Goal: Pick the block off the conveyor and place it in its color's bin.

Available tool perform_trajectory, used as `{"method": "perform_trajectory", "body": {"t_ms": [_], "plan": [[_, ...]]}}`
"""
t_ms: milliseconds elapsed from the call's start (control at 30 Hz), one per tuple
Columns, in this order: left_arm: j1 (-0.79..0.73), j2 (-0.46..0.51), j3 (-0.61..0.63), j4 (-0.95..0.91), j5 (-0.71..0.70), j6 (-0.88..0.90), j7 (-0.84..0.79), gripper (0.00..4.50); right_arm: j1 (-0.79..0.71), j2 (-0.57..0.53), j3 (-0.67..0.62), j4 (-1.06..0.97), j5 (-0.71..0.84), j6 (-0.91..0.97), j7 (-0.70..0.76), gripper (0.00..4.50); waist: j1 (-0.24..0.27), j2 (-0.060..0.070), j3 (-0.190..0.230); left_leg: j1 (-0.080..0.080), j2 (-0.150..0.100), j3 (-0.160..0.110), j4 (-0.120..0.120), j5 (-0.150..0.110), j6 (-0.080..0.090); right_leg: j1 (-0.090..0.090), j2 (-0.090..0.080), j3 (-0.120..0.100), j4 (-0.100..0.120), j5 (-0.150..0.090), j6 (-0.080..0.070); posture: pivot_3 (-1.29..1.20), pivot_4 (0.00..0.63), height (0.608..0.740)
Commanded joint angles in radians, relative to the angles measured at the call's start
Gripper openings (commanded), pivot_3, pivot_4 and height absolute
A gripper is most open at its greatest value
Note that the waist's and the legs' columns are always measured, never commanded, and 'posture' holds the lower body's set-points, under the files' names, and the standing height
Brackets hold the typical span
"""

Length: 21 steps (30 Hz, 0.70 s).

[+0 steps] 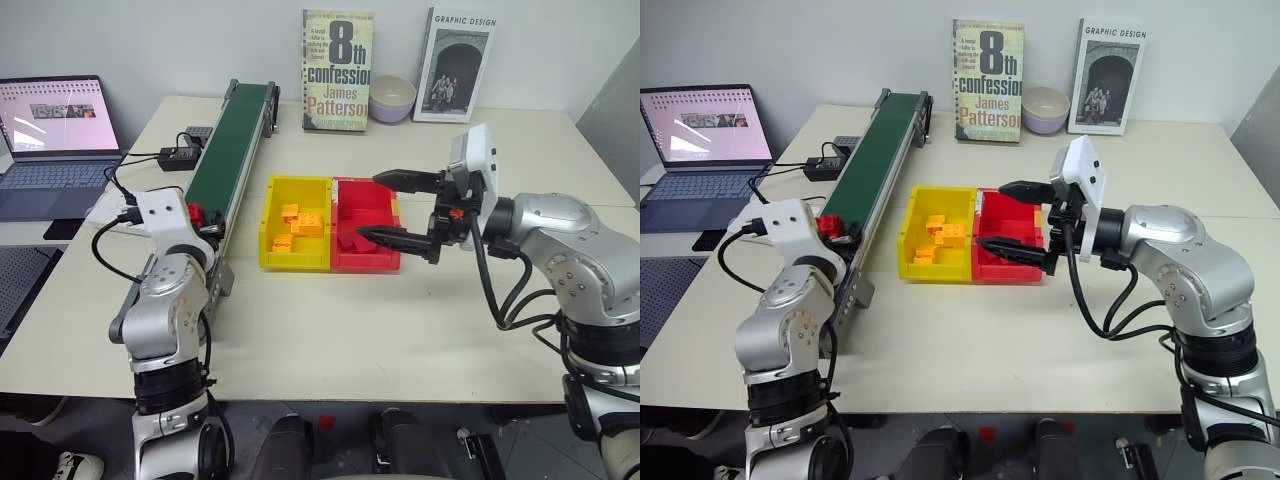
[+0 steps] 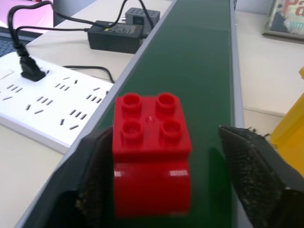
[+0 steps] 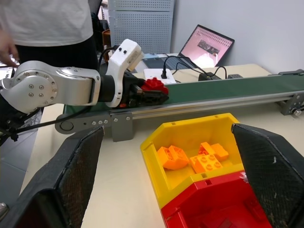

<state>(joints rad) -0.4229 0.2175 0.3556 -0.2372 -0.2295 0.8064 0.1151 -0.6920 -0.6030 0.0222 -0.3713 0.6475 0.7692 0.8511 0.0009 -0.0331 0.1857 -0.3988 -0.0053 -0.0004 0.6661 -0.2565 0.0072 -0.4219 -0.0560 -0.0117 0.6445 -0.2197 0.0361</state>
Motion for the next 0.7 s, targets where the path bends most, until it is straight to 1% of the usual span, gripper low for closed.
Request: {"method": "perform_trajectory", "body": {"t_ms": [33, 67, 100, 200, 233, 400, 467, 500, 600, 700], "plan": [[0.003, -0.012, 0.036, -0.106, -0.021, 0.065, 0.031, 2.61, -0.034, -0.007, -0.029, 0.002, 0.004, -0.026, 0.004, 4.50, 0.000, 0.000, 0.000, 0.000, 0.000, 0.000, 0.000, 0.000, 0.000, 0.000, 0.000, 0.000, 0.000, 0.000, 0.000, 0.00, 0.150, 0.740], [0.005, -0.014, 0.042, -0.118, -0.023, 0.086, 0.037, 2.43, -0.037, -0.006, -0.027, 0.007, 0.002, -0.029, 0.004, 4.50, 0.000, 0.000, 0.000, 0.000, 0.000, 0.000, 0.000, 0.000, 0.000, 0.000, 0.000, 0.000, 0.000, 0.000, 0.000, 0.00, 0.150, 0.740], [0.010, -0.016, 0.047, -0.132, -0.025, 0.106, 0.042, 2.16, -0.040, -0.004, -0.025, 0.011, 0.000, -0.032, 0.005, 4.50, 0.000, 0.000, 0.000, 0.000, 0.000, 0.000, 0.000, 0.000, 0.000, 0.000, 0.000, 0.000, 0.000, 0.000, 0.000, 0.00, 0.150, 0.740], [0.029, -0.015, 0.055, -0.179, -0.027, 0.153, 0.048, 1.64, -0.043, 0.000, -0.021, 0.022, 0.000, -0.042, 0.006, 4.50, -0.001, 0.000, 0.000, 0.000, 0.000, 0.000, 0.000, 0.000, 0.000, 0.000, 0.001, 0.000, 0.000, 0.000, 0.000, 0.00, 0.150, 0.740], [0.031, -0.013, 0.059, -0.189, -0.027, 0.163, 0.047, 1.55, -0.044, 0.002, -0.019, 0.024, -0.001, -0.045, 0.006, 4.50, -0.001, 0.000, 0.000, 0.000, 0.000, 0.000, 0.000, 0.000, 0.000, 0.000, 0.001, 0.000, 0.000, 0.000, 0.000, 0.00, 0.150, 0.740], [0.013, 0.017, 0.073, -0.204, -0.030, 0.200, 0.035, 1.54, -0.043, 0.006, -0.015, 0.029, -0.003, -0.053, 0.004, 4.50, -0.001, 0.000, 0.000, 0.000, 0.000, 0.000, 0.000, 0.000, 0.000, 0.000, 0.001, 0.000, 0.000, 0.000, 0.000, 0.00, 0.150, 0.740], [0.000, 0.050, 0.061, -0.198, -0.034, 0.217, 0.008, 1.54, -0.038, 0.004, -0.017, 0.023, -0.005, -0.054, -0.003, 4.50, -0.001, 0.000, 0.000, 0.000, 0.000, 0.000, 0.000, 0.000, 0.000, 0.000, 0.001, 0.000, 0.000, 0.000, 0.000, 0.00, 0.150, 0.740], [-0.007, 0.081, 0.036, -0.193, -0.030, 0.216, -0.018, 1.54, -0.033, 0.000, -0.020, 0.018, -0.007, -0.053, -0.009, 4.50, -0.001, 0.000, 0.000, 0.000, 0.000, 0.000, 0.000, 0.000, 0.000, 0.000, 0.001, 0.000, 0.000, 0.000, 0.000, 0.00, 0.150, 0.740], [-0.070, 0.194, -0.060, -0.155, -0.052, 0.193, -0.160, 1.54, 0.003, -0.012, -0.052, -0.024, -0.008, -0.035, -0.060, 4.50, -0.001, 0.000, 0.000, 0.000, 0.000, 0.000, 0.000, 0.000, 0.000, 0.000, 0.002, -0.001, 0.000, 0.000, 0.000, 0.00, 0.150, 0.740], [-0.196, 0.269, -0.170, -0.046, -0.112, 0.131, -0.383, 1.54, 0.083, -0.040, -0.089, -0.090, -0.031, -0.014, -0.135, 4.50, 0.014, -0.001, 0.000, -0.001, -0.001, -0.002, 0.001, 0.000, 0.000, 0.000, 0.002, -0.003, 0.000, 0.000, 0.000, 0.00, 0.150, 0.740]]}}
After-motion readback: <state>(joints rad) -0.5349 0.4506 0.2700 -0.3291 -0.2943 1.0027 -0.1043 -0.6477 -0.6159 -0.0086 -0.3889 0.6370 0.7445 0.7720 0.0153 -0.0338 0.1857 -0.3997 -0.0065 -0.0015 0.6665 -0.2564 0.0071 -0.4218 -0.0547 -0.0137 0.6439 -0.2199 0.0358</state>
